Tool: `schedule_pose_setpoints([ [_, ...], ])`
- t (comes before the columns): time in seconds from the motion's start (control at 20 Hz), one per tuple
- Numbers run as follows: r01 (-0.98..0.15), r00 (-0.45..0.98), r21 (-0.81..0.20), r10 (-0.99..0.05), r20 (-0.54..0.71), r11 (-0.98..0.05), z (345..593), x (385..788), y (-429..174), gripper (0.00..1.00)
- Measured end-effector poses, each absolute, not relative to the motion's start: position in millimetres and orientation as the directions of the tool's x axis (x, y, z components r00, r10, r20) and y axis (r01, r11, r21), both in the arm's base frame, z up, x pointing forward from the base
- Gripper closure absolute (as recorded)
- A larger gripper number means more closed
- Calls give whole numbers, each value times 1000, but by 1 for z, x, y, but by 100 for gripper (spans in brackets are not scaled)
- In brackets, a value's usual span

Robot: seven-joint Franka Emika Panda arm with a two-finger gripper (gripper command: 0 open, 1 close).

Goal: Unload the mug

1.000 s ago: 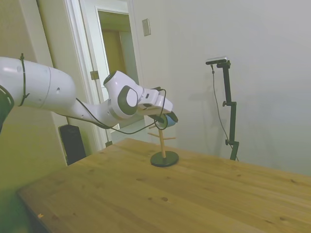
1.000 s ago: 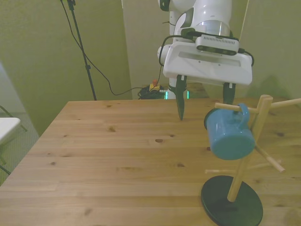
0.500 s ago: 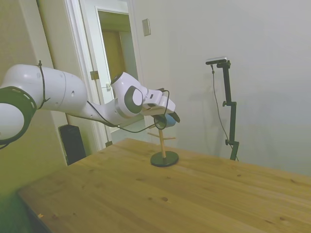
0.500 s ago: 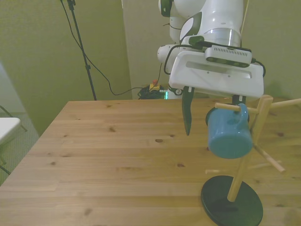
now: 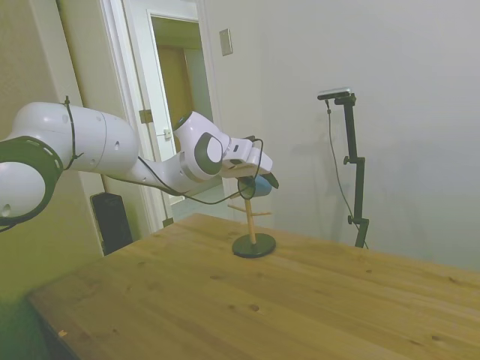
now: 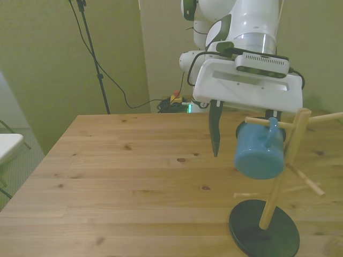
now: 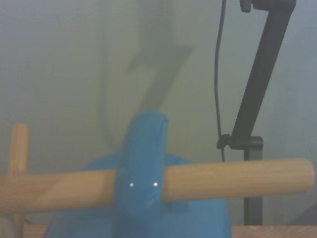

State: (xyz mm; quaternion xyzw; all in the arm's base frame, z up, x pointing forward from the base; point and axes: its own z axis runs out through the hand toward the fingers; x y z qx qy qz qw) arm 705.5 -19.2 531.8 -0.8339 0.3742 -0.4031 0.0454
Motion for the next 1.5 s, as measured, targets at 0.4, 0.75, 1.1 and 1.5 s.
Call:
schedule_pose_setpoints([
  [0.4, -589, 393, -377, -661, 639, -714, 532, 705, -21, 100],
  [0.75, -593, 386, -379, -664, 640, -710, 534, 705, -25, 100],
  [1.1, -596, 384, -379, -665, 640, -708, 534, 704, -28, 100],
  [1.5, -589, 377, -388, -666, 644, -709, 549, 692, -25, 100],
])
